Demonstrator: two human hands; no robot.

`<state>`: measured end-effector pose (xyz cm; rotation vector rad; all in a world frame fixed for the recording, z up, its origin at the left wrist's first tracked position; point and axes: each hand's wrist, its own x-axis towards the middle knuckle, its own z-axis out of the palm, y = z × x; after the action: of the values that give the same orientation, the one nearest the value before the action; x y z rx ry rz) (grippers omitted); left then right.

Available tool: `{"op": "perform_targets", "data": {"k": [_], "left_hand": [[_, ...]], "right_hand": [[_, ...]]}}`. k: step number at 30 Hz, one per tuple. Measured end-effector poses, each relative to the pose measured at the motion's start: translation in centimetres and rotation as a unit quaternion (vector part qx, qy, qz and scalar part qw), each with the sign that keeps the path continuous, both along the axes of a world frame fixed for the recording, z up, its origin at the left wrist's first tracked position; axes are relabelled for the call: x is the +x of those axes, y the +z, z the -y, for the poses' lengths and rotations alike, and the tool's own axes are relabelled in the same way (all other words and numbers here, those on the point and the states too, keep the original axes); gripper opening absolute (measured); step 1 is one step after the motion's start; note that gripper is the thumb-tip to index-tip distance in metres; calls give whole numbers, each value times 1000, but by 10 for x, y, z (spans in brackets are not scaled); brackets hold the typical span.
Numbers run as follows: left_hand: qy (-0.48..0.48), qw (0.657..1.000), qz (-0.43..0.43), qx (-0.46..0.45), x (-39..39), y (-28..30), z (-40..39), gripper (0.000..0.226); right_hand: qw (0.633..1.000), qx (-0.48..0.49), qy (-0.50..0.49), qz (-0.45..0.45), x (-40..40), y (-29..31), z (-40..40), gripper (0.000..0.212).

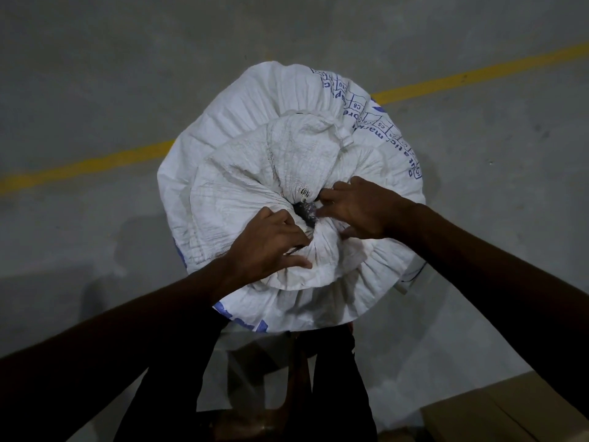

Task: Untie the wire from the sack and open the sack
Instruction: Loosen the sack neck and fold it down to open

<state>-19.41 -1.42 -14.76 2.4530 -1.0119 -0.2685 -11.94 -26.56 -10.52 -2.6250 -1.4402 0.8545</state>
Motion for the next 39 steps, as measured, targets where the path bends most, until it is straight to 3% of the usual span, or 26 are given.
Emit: {"op": "perform_targets", "data": {"k": [8, 14, 17, 24, 27, 29, 34, 39], "left_hand": [[20, 997, -67, 29, 16, 4, 1, 72], [-15, 990, -66, 125, 32, 18, 3, 81], [-29, 989, -26, 145, 39, 22, 1, 89], [-61, 993, 53, 81, 32, 32, -19, 73], [-74, 994, 62, 55, 28, 36, -26, 69], [-93, 992, 78, 32, 25, 37, -30, 63], [-180, 978, 106, 1, 27, 43, -45, 55], [-278, 957, 74, 18, 33, 55, -53, 60]], "right_hand": [[993, 11, 75, 87, -2, 7, 17, 47], [998, -22, 56, 18, -7, 14, 23, 83], [999, 14, 3, -35, -13, 19, 21, 94], [992, 108, -67, -1, -36, 11, 24, 59], [991, 93, -98, 15, -47, 6, 24, 76], [994, 46, -73, 61, -52, 3, 20, 90], [988, -48, 46, 139, -61, 7, 13, 68], [990, -4, 119, 77, -74, 16, 4, 52]]}}
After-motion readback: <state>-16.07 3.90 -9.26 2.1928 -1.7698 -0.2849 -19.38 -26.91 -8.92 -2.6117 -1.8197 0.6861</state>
